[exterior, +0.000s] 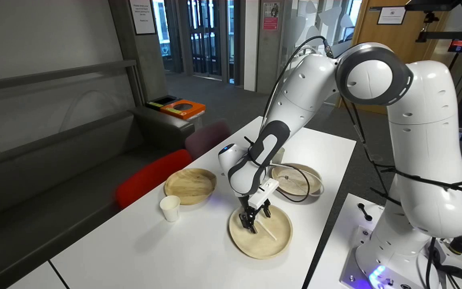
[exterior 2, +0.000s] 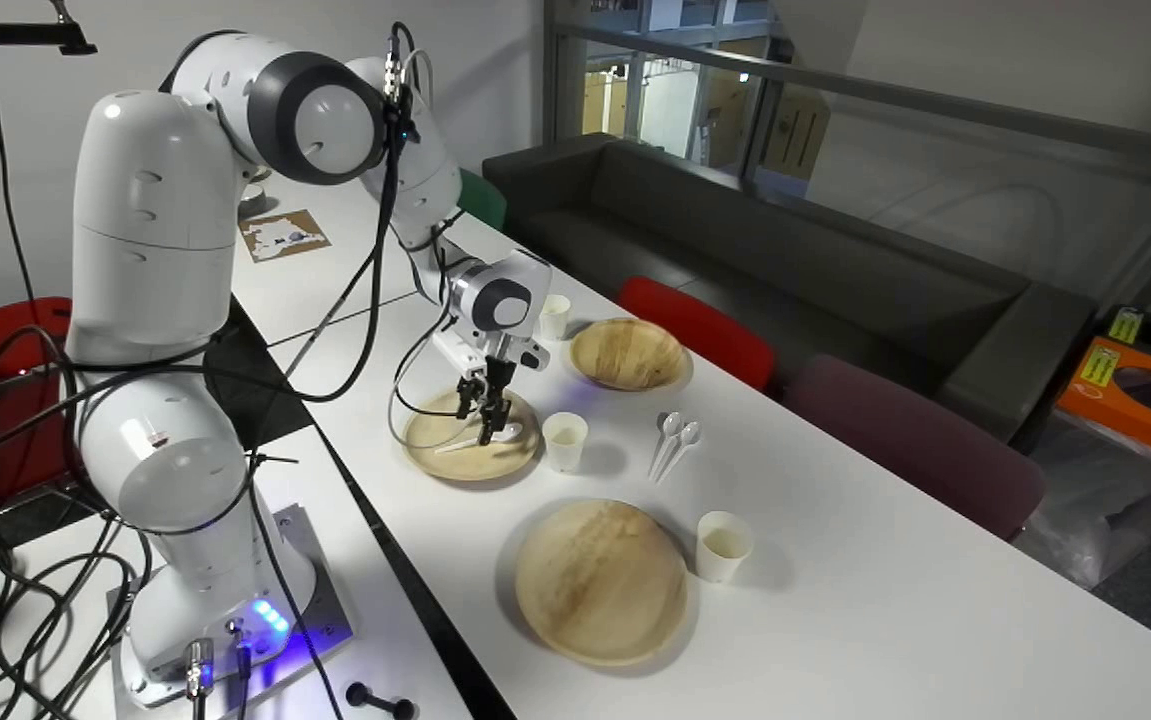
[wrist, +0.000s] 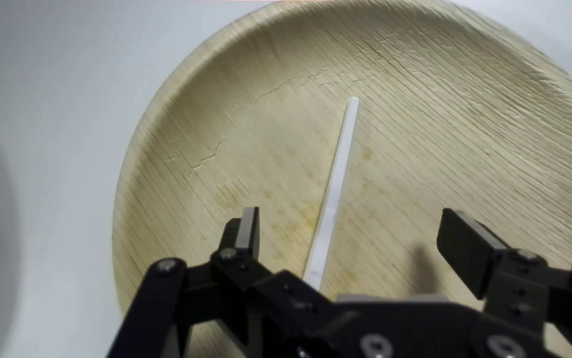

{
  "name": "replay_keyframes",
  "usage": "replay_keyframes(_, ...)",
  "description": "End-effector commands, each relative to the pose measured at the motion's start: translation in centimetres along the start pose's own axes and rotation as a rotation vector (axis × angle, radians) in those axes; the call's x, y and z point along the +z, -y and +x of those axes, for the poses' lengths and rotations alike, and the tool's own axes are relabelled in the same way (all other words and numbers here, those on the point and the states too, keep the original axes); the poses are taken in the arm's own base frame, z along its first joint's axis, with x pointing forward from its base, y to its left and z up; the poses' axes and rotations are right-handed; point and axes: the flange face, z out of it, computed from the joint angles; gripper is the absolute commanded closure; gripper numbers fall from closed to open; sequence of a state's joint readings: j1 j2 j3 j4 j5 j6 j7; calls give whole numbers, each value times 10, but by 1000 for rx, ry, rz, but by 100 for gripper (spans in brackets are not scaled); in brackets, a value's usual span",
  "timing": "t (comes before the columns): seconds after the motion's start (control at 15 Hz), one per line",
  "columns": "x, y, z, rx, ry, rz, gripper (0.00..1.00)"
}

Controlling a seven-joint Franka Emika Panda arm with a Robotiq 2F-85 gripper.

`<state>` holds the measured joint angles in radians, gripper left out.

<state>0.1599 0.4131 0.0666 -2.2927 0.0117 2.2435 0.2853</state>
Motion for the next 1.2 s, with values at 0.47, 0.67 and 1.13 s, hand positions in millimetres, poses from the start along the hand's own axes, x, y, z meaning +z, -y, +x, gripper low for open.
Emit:
replay_keyframes(0.47, 3, -8, 4, 36, -18, -15, 19)
replay_keyframes(0.67, 6, -8, 4, 36, -13, -18, 42)
replay_keyframes(1.13, 11, -7, 5, 32, -2, -22, 75)
